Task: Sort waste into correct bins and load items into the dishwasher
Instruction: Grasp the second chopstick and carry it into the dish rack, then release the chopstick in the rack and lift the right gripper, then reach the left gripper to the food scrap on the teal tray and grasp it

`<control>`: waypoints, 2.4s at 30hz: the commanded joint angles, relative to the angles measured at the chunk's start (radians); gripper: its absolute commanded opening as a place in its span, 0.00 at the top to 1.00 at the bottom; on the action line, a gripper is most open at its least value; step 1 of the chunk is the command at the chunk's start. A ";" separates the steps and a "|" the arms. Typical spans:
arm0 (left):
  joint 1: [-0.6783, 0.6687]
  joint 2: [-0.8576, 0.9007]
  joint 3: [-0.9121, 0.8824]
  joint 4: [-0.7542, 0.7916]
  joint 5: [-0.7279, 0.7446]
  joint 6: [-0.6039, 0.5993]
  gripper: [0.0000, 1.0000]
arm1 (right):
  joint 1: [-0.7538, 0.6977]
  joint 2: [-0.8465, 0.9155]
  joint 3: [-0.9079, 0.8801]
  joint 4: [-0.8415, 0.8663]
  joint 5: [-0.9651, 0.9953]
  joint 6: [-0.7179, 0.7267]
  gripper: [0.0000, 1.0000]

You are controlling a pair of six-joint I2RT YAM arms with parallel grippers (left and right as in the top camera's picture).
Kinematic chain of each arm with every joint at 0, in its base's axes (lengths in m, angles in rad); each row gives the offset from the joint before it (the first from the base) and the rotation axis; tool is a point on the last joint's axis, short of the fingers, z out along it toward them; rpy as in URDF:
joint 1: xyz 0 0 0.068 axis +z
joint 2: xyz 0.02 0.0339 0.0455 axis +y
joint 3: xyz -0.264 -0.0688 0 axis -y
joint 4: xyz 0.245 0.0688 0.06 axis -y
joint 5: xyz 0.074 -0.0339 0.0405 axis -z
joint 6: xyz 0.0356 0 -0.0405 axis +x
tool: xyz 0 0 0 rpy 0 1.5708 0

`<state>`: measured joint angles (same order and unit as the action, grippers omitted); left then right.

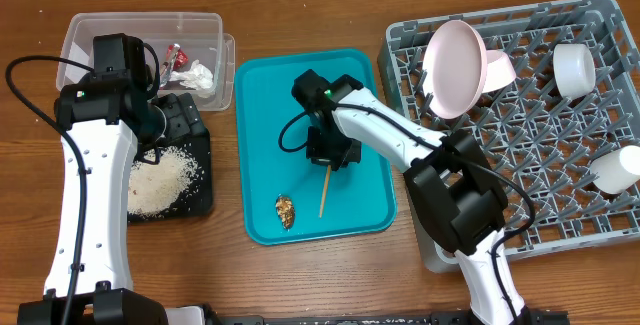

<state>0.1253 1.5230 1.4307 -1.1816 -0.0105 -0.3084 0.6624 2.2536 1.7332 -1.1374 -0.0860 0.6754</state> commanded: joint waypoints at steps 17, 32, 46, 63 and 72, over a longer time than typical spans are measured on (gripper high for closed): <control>-0.002 -0.019 0.012 -0.001 0.011 -0.006 0.08 | -0.109 -0.051 0.035 -0.184 0.064 -0.327 0.96; -0.002 -0.019 0.012 0.005 0.038 -0.007 0.06 | -0.324 -0.408 0.067 -0.359 0.104 -0.696 0.96; -0.002 -0.019 0.012 0.001 0.100 -0.007 0.06 | -0.378 -0.404 -0.175 -0.224 0.103 -0.752 0.96; -0.129 -0.019 0.012 -0.038 0.147 0.101 0.02 | -0.398 -0.481 -0.132 -0.200 0.082 -0.706 0.55; -0.353 0.017 -0.036 -0.060 0.169 0.244 0.00 | -0.605 -0.673 -0.109 -0.126 0.059 -0.517 0.28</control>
<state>-0.1661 1.5234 1.4258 -1.2362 0.1394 -0.1471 0.1383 1.6588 1.5925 -1.2709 -0.0048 0.0692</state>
